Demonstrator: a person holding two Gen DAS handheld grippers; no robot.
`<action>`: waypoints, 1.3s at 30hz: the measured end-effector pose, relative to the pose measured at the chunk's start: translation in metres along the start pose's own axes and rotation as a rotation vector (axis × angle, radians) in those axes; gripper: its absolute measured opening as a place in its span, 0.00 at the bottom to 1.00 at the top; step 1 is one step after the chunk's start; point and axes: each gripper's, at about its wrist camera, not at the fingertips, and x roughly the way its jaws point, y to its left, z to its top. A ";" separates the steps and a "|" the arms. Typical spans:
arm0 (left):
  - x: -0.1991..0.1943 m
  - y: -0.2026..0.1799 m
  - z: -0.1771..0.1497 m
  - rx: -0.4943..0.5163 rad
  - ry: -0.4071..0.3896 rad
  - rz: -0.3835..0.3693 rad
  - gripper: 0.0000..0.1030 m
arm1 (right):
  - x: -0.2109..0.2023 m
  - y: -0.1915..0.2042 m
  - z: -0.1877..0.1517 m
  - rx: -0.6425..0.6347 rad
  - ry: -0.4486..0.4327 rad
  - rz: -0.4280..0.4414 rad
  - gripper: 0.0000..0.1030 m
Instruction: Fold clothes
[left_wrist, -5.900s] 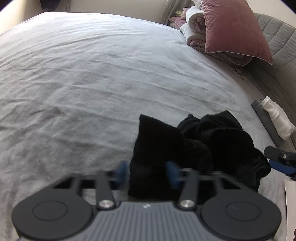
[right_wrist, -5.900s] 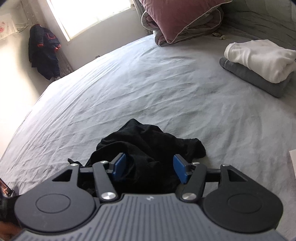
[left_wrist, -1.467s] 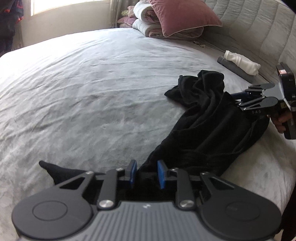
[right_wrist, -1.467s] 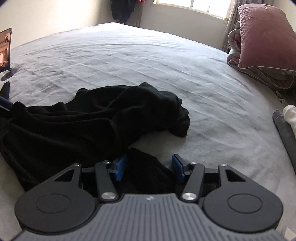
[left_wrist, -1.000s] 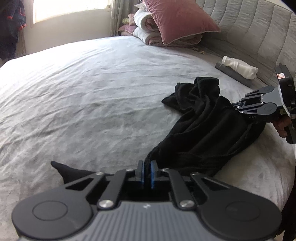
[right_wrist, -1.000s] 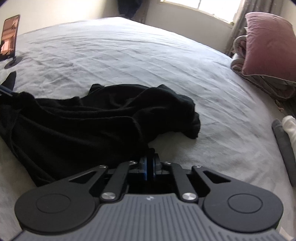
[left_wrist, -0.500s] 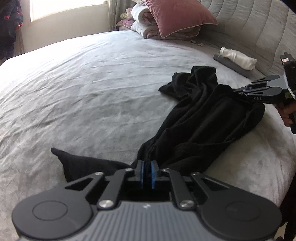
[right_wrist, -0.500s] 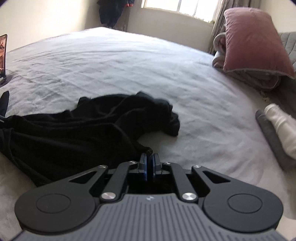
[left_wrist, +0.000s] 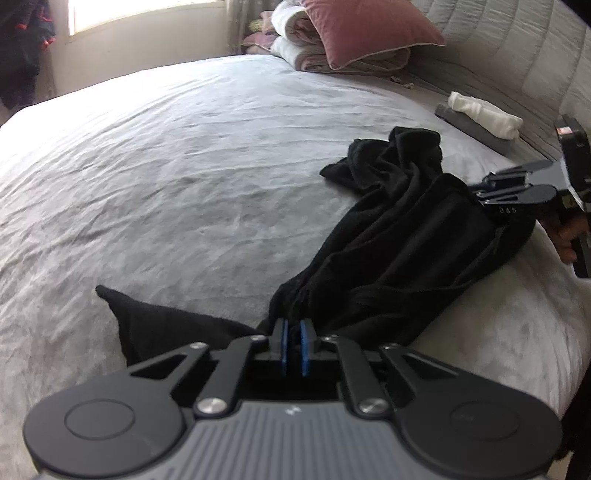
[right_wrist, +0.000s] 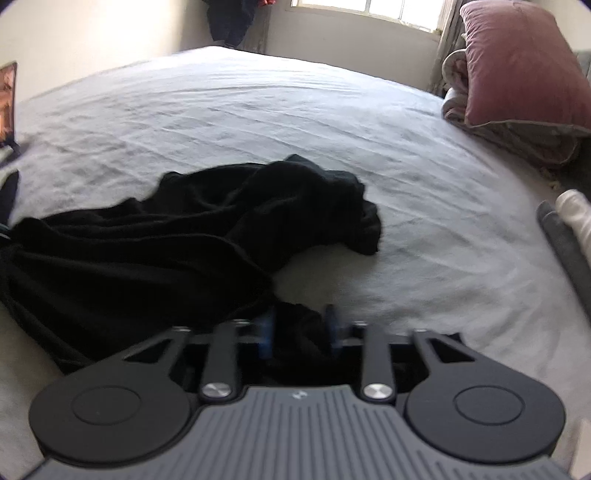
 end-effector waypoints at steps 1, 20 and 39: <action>-0.002 -0.001 0.000 -0.006 -0.010 0.008 0.05 | -0.001 0.006 -0.001 -0.025 -0.005 -0.016 0.10; -0.085 -0.022 0.040 -0.017 -0.403 0.248 0.04 | -0.133 0.025 0.023 -0.027 -0.401 -0.379 0.07; -0.228 -0.062 0.176 -0.029 -0.690 0.502 0.03 | -0.286 0.023 0.115 -0.072 -0.709 -0.540 0.06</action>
